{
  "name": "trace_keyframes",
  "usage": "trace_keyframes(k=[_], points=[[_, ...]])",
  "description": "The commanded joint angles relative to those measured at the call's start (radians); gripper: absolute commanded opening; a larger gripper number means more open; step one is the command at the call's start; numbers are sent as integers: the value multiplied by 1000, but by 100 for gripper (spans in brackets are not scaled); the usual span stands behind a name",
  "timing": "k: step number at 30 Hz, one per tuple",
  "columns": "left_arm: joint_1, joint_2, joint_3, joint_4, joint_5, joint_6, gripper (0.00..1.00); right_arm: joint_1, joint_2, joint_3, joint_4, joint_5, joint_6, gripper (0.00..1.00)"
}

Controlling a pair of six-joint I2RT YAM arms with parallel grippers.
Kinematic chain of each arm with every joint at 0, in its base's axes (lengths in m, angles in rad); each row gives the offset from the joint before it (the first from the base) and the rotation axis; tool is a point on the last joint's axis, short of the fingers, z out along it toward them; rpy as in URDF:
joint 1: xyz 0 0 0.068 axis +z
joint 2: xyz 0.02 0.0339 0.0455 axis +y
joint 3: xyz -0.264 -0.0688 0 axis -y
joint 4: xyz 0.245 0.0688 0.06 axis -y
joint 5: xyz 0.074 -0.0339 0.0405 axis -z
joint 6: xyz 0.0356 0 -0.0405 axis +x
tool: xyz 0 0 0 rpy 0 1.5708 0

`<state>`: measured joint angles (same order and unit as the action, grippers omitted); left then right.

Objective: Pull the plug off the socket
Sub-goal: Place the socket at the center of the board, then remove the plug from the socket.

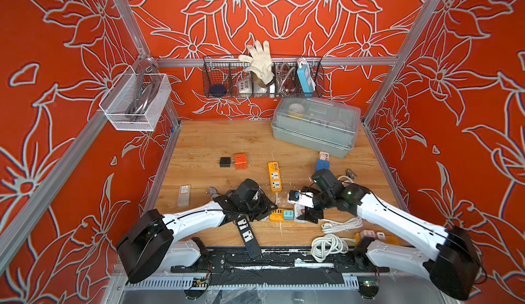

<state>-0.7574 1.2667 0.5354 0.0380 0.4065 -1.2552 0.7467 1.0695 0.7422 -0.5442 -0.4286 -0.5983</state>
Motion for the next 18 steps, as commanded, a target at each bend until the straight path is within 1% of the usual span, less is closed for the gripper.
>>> trace_keyframes(k=[1, 5, 8, 10, 12, 14, 16, 18], points=[[-7, 15, 23, -16, 11, -8, 39, 10, -35, -13, 51, -35, 16, 83], [-12, 43, 49, -3, 24, -3, 40, 18, 11, 47, -98, 8, -34, 78], [-18, 69, 61, 1, 22, -14, 40, 21, 22, 54, -187, 77, -99, 78], [-19, 96, 67, -11, 15, -34, 40, 23, 19, 37, -191, 103, -141, 79], [-20, 124, 74, -33, 10, -59, 39, 23, 33, 34, -177, 111, -153, 80], [-19, 155, 89, -51, 13, -72, 39, 23, 62, 47, -173, 111, -154, 79], [-21, 183, 109, -78, 20, -73, 35, 23, 95, 62, -171, 121, -153, 77], [-20, 195, 127, -115, 22, -70, 34, 22, 116, 72, -174, 122, -158, 76]])
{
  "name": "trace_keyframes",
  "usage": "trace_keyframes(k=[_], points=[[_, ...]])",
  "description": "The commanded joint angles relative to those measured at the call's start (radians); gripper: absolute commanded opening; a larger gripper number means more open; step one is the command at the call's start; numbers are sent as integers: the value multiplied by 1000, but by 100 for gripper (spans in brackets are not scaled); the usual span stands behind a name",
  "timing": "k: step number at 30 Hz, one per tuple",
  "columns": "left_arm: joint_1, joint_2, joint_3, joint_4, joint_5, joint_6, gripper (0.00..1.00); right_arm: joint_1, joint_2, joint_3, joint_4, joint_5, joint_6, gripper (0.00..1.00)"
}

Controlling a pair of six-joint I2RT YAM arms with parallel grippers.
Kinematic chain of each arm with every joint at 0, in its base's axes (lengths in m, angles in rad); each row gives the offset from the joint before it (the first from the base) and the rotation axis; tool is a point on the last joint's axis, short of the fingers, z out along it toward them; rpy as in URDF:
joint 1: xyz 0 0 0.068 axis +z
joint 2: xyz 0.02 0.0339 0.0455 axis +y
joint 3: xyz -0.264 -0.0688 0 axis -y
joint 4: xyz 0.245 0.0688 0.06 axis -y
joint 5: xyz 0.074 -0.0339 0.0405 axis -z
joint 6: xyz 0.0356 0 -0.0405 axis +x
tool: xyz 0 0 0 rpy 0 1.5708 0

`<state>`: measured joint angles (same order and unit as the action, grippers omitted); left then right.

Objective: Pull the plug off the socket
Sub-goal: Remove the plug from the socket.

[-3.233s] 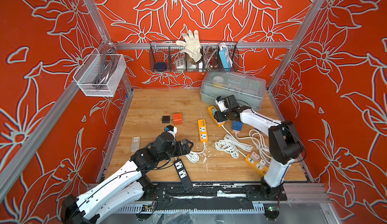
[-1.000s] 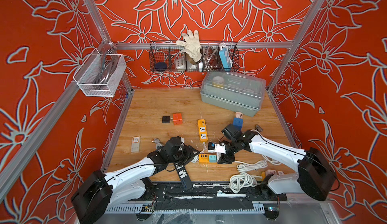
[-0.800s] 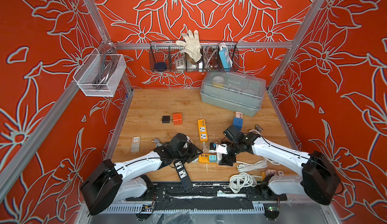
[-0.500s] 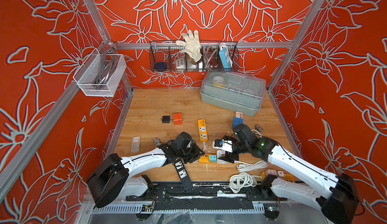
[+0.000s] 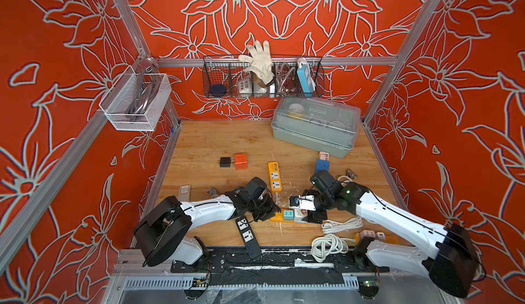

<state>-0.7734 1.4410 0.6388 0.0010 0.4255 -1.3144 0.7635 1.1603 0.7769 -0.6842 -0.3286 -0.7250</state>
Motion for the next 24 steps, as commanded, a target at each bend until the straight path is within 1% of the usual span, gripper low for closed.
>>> trace_keyframes(k=[1, 6, 9, 11, 13, 14, 18, 20, 24], points=[[-5, 23, 30, -98, 0, -11, 31, 5, 31, 40, -34, 19, -33, 75], [-5, 16, 43, -201, -6, -38, 31, 10, 38, 37, -28, 7, -37, 73], [-19, -31, 40, -230, -20, -59, 31, 14, 22, 37, -27, 6, -35, 71], [-35, -64, 44, -248, -54, -63, 32, 16, 14, 33, -23, 4, -39, 70], [-47, -73, 46, -262, -69, -63, 37, 17, 15, 33, -26, -4, -47, 68], [-51, -70, 40, -251, -69, -68, 38, 17, 17, 34, -27, -9, -47, 67], [-64, -38, -11, -119, -60, -97, 42, 20, 20, 33, -33, -24, -53, 64], [-69, -22, -11, -97, -74, -107, 45, 22, 25, 35, -34, -30, -56, 62], [-75, 8, -30, -64, -101, -155, 46, 31, 35, 37, -40, -34, -53, 59]])
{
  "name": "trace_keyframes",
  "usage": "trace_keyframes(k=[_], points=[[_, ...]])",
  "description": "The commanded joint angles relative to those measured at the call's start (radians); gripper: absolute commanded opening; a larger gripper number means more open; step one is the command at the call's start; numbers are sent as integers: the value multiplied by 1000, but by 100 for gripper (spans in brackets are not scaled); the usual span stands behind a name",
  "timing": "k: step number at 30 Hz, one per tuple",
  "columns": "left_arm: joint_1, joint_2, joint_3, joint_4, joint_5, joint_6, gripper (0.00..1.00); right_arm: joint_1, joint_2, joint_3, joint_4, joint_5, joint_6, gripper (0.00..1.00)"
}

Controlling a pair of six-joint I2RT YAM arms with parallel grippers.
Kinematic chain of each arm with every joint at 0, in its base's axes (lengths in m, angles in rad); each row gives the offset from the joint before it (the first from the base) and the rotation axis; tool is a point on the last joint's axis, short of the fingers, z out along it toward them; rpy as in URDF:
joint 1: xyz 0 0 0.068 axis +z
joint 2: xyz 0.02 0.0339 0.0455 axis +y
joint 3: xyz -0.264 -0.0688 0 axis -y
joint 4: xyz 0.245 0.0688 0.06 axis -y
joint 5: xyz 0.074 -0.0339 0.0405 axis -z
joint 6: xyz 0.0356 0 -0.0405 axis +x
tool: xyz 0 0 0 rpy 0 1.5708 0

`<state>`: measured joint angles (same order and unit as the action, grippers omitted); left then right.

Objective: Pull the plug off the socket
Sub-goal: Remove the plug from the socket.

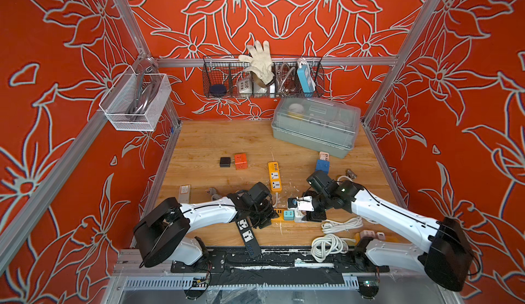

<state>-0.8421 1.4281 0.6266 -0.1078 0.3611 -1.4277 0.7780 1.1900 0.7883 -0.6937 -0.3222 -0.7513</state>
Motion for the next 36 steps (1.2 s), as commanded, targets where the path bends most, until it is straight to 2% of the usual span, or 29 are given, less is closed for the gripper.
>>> trace_keyframes(k=[1, 9, 14, 16, 18, 22, 23, 27, 29, 31, 33, 36], points=[[-8, 29, -36, 61, -40, -69, 45, 21, 6, 24, -30, -41, -26, 59], [-4, 93, -111, 123, -95, -211, 43, 46, 0, 4, -25, -26, -33, 55], [-5, 103, -121, 15, -103, -268, 42, 53, -10, 9, -15, 30, 4, 50], [-5, 100, -139, -6, -112, -290, 41, 19, -5, 33, -25, -7, 33, 45], [-6, 101, -149, -29, -119, -304, 41, -25, 11, 67, -51, -97, 73, 39], [-5, 122, -172, -27, -113, -320, 41, -29, 14, 86, -78, -185, 137, 32], [-5, 128, -179, -18, -110, -325, 41, -8, 4, 83, -72, -176, 165, 31], [-4, 142, -197, -8, -110, -338, 40, 168, -48, 46, -41, 48, 179, 32], [-2, 142, -193, -27, -117, -332, 40, 175, -58, 37, -5, 94, 205, 34], [0, 149, -187, -43, -122, -325, 40, 107, -61, 44, 33, 34, 250, 36], [-1, 164, -185, -44, -118, -320, 40, -28, -50, 67, 43, -103, 309, 36], [0, 188, -187, -40, -108, -315, 40, -80, -31, 109, -46, -116, 276, 36]])
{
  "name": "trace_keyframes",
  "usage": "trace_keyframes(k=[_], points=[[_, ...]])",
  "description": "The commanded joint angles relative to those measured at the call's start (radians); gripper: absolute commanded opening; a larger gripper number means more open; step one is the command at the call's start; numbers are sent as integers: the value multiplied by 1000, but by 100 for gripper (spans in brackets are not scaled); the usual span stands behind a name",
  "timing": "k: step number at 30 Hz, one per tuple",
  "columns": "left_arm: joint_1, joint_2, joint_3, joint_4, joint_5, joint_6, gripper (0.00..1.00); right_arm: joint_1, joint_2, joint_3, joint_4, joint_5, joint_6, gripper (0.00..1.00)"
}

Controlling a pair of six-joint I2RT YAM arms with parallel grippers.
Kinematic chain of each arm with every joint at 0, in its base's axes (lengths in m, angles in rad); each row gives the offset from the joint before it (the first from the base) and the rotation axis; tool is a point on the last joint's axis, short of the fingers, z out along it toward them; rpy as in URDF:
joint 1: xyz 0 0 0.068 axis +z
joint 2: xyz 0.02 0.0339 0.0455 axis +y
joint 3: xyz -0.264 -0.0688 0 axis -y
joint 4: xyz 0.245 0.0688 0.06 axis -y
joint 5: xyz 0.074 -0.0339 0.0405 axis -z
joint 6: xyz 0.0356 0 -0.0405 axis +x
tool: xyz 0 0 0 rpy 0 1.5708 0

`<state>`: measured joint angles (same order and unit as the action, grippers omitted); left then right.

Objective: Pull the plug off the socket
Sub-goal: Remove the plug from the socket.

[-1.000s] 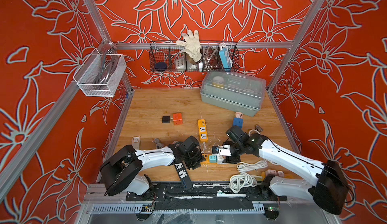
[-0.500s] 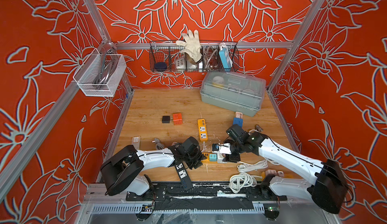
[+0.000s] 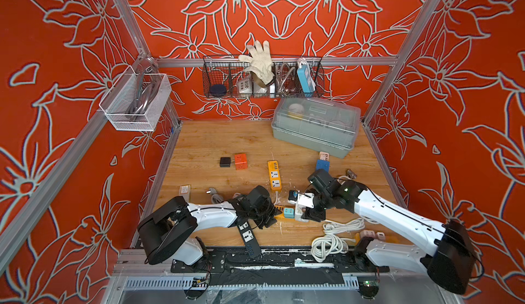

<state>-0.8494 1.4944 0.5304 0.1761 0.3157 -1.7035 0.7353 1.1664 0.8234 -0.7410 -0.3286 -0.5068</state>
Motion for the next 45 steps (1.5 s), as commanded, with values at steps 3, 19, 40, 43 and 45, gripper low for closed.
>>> trace_keyframes(k=[3, 19, 40, 43, 45], points=[[9, 131, -98, -326, -66, -40, 40, 8, -37, 51, -48, -57, -14, 34], [18, 178, -44, -428, -75, 17, 39, 3, 47, 137, -21, 9, 168, 36], [27, 17, 155, -486, -119, 340, 51, 114, -285, 154, -12, 197, 338, 37], [27, -112, 213, -477, -156, 476, 61, 14, -352, 122, 88, 106, 497, 37], [27, -205, 224, -478, -197, 535, 66, -37, -371, 86, 182, 41, 609, 37]])
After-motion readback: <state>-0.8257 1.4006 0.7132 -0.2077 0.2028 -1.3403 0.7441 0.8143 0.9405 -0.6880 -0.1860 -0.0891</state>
